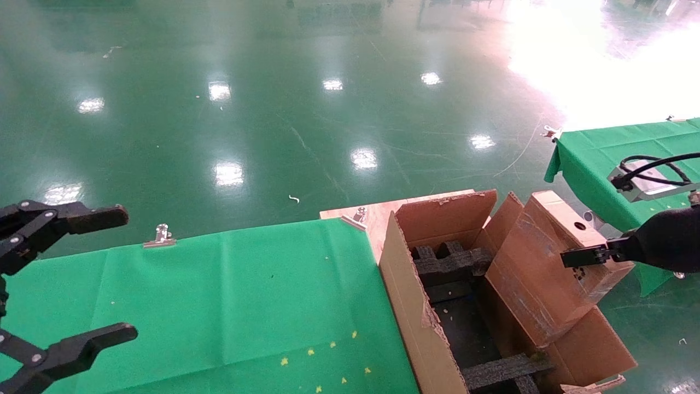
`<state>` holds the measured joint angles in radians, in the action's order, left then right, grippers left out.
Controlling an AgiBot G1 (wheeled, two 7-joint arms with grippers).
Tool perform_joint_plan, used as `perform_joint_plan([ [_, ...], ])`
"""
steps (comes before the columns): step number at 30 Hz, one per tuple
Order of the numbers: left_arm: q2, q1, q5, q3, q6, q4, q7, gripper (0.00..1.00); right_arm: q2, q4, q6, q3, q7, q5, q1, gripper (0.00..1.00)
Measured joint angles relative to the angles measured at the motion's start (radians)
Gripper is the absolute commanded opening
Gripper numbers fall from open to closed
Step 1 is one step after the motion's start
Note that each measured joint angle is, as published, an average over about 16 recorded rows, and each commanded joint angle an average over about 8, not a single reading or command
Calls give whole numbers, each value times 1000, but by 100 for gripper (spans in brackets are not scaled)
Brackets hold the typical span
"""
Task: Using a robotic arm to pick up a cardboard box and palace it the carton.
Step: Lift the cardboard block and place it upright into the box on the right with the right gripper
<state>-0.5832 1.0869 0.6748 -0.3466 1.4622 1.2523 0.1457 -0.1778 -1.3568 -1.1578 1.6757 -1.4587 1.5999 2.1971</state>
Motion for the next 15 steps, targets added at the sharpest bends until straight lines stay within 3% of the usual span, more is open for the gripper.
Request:
perform_joint_plan([
  [15,0,0,0,0,0,0,0,100,-22,9,63,19,-48,16,-36,0],
])
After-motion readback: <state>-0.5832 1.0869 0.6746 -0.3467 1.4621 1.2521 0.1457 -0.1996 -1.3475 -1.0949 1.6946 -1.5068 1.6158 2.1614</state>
